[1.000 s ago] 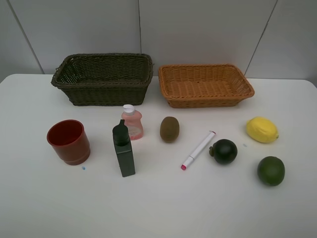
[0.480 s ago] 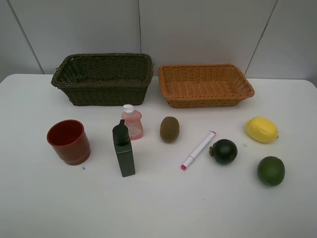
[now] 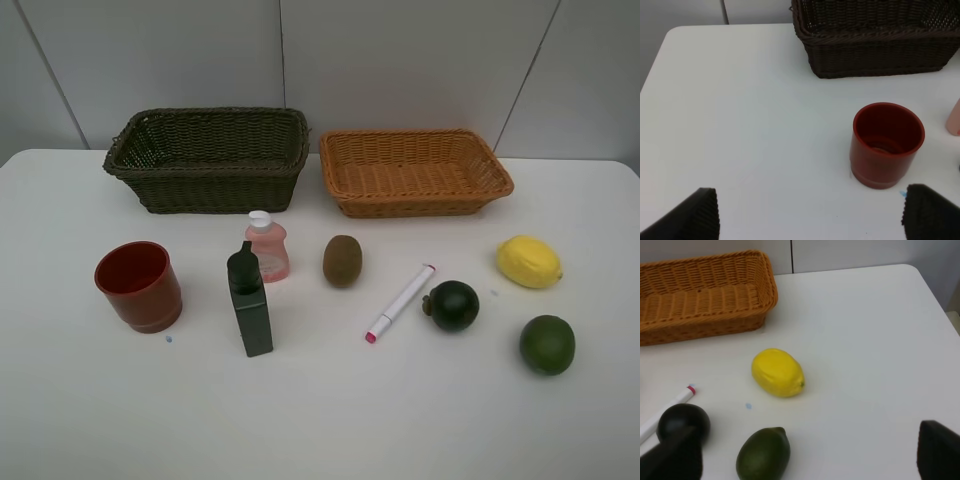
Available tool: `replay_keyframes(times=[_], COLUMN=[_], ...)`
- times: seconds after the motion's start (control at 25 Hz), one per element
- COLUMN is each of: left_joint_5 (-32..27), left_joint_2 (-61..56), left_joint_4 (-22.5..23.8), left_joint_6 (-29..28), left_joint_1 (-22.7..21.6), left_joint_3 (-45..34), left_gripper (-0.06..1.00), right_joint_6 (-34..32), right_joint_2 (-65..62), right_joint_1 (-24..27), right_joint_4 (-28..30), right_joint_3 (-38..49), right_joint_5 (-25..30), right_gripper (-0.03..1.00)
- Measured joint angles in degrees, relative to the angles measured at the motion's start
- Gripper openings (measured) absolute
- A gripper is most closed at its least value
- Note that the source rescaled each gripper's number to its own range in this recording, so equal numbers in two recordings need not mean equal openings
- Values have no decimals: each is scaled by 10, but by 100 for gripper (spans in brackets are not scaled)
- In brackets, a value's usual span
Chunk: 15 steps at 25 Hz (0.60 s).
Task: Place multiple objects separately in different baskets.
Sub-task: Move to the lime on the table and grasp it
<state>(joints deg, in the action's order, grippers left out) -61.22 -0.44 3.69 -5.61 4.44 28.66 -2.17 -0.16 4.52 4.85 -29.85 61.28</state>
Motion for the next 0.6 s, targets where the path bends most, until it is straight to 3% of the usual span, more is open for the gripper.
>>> replay_keyframes(times=[0.6], left_joint_5=[0], left_joint_2=[0], left_joint_4=[0], left_joint_6=[0], left_joint_1=[0], left_joint_3=[0], left_gripper=[95], right_joint_6=[0], right_joint_2=[0], right_joint_1=[0], right_joint_4=[0], right_joint_3=[0], right_joint_5=[0], right_gripper=[93])
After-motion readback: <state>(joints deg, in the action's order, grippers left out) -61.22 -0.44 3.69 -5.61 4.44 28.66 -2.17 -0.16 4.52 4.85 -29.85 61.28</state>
